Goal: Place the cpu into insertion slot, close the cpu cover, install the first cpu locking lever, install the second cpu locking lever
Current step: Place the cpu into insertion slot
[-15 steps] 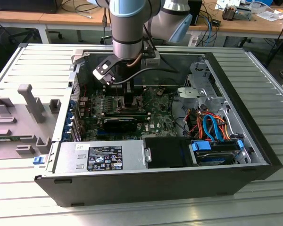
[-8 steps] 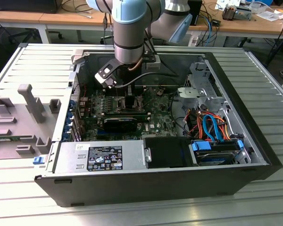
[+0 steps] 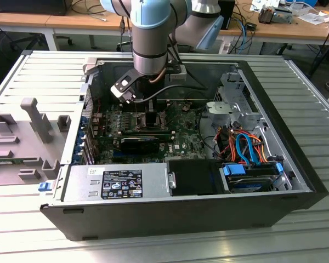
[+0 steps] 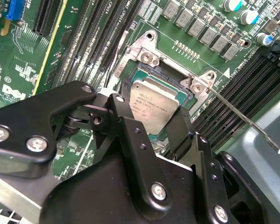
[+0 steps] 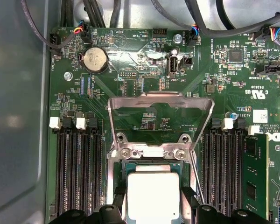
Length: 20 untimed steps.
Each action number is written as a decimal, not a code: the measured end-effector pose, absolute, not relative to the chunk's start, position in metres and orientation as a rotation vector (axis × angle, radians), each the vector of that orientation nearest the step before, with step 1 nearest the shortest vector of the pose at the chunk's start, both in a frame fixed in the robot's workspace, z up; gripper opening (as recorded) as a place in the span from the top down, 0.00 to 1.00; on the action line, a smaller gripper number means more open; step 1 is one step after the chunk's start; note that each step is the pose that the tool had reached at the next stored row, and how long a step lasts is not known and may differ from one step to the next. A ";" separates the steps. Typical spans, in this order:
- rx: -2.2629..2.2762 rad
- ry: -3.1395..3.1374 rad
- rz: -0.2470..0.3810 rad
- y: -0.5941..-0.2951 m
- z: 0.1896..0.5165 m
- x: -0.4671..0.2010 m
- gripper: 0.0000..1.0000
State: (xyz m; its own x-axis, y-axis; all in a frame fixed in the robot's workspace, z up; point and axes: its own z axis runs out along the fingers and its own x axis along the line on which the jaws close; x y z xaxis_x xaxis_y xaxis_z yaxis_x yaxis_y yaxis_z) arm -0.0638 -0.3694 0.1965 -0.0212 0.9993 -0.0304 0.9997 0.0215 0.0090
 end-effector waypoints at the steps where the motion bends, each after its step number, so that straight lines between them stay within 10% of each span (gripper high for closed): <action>1: 2.178 2.225 -0.023 -0.369 0.196 -0.064 0.46; 20: 2.214 2.213 0.003 -0.369 0.198 -0.064 0.38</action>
